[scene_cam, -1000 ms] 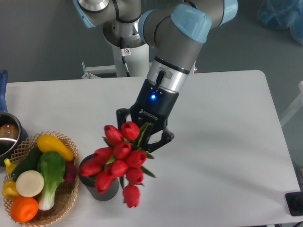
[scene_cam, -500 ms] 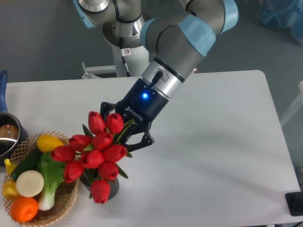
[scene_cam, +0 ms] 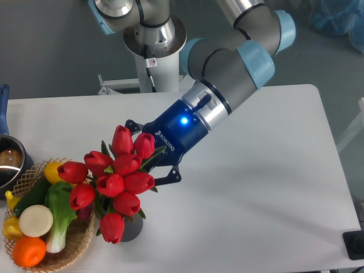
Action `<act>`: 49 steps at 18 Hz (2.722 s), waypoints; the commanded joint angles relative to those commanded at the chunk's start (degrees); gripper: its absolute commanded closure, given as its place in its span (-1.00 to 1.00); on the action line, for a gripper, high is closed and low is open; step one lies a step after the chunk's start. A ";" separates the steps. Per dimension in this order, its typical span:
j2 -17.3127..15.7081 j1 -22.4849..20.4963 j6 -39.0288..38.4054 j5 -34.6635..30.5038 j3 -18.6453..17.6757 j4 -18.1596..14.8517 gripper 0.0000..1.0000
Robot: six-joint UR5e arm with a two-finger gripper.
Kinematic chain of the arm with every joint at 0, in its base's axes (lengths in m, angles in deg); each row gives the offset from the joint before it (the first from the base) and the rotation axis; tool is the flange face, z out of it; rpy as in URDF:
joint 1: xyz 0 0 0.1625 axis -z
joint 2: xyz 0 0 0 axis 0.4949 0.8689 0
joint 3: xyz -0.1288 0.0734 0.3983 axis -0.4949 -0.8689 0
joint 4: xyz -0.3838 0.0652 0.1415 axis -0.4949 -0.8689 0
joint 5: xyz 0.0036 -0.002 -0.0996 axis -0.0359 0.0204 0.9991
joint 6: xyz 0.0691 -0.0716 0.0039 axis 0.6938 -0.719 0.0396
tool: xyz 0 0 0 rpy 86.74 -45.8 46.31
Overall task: Insert the flowers into the vase
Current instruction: 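Lower the tulip stems down into the black vase opening, then push the tulips deeper into the vase and open the gripper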
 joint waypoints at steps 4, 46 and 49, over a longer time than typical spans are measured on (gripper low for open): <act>0.79 0.97 -0.09 0.00 0.09 0.09 0.75; 1.32 2.29 10.63 -10.54 -16.17 0.35 -1.00; 0.18 1.07 10.72 -10.72 -17.74 0.35 -1.00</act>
